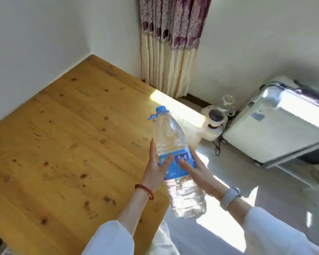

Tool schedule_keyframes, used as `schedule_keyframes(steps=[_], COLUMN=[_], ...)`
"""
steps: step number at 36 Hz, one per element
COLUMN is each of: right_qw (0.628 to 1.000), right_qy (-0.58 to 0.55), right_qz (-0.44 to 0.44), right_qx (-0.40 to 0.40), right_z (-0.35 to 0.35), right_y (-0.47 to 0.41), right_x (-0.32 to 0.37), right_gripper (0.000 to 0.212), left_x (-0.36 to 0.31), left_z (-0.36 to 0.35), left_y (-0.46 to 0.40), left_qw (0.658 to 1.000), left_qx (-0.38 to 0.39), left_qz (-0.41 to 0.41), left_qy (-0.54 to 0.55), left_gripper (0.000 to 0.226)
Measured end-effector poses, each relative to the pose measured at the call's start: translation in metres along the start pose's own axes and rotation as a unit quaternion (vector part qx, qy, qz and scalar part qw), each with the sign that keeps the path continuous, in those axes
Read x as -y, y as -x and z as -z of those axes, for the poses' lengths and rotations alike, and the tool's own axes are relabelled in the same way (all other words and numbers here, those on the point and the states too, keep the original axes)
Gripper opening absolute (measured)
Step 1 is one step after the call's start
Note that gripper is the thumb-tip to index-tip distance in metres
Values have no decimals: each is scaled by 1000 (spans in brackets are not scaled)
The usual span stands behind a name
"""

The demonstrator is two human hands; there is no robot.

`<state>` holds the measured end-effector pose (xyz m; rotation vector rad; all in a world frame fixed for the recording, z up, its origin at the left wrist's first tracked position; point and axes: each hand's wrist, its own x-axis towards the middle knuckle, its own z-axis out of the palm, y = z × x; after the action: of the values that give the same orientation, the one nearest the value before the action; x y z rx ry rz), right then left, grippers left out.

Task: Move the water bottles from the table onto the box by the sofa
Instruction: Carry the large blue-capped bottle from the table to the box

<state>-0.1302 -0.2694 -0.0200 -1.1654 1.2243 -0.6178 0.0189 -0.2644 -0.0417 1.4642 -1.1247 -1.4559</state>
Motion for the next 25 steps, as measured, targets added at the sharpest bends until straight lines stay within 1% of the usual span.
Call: schedule_keyframes(steps=[3, 5, 8, 9, 11, 12, 14, 15, 18, 22, 23, 25], right_qw=[999, 996, 989, 984, 975, 969, 955, 948, 924, 883, 871, 843], right_qy=[-21, -20, -16, -2, 14, 15, 1, -3, -36, -69, -76, -89], right_qz=[12, 6, -10, -23, -48, -63, -78, -85, -110, -120, -120, -111], right_qx=[-47, -85, -149, -175, -218, -239, -286, -306, -364, -448, -471, -519], right_z=[43, 75, 123, 141, 175, 191, 222, 236, 273, 312, 321, 338], right_y=[51, 90, 153, 174, 218, 240, 287, 310, 378, 458, 476, 504], right_x=[-9, -21, -45, -57, -80, -91, -116, -127, -157, -188, -197, -220], right_gripper=[27, 31, 44, 52, 81, 88, 93, 93, 87, 72, 72, 75], left_x=[-15, -16, -14, -14, -18, -20, -19, -17, -12, -4, -2, 2], left_z=[-63, -112, -187, -213, -268, -296, -352, -379, -457, -551, -574, -617], left_y=[12, 23, 47, 56, 78, 90, 113, 124, 161, 203, 212, 229], left_qw=[998, 995, 987, 982, 971, 965, 952, 941, 911, 863, 850, 817], left_qx=[56, 91, 144, 164, 209, 233, 280, 309, 380, 468, 488, 528], left_qz=[-15, -28, -33, -37, -53, -55, -54, -55, -59, -74, -79, -86], left_qy=[-1, -17, -66, -80, -100, -106, -113, -124, -150, -174, -180, -213], left_gripper=[69, 72, 78, 77, 73, 71, 82, 86, 75, 73, 74, 84])
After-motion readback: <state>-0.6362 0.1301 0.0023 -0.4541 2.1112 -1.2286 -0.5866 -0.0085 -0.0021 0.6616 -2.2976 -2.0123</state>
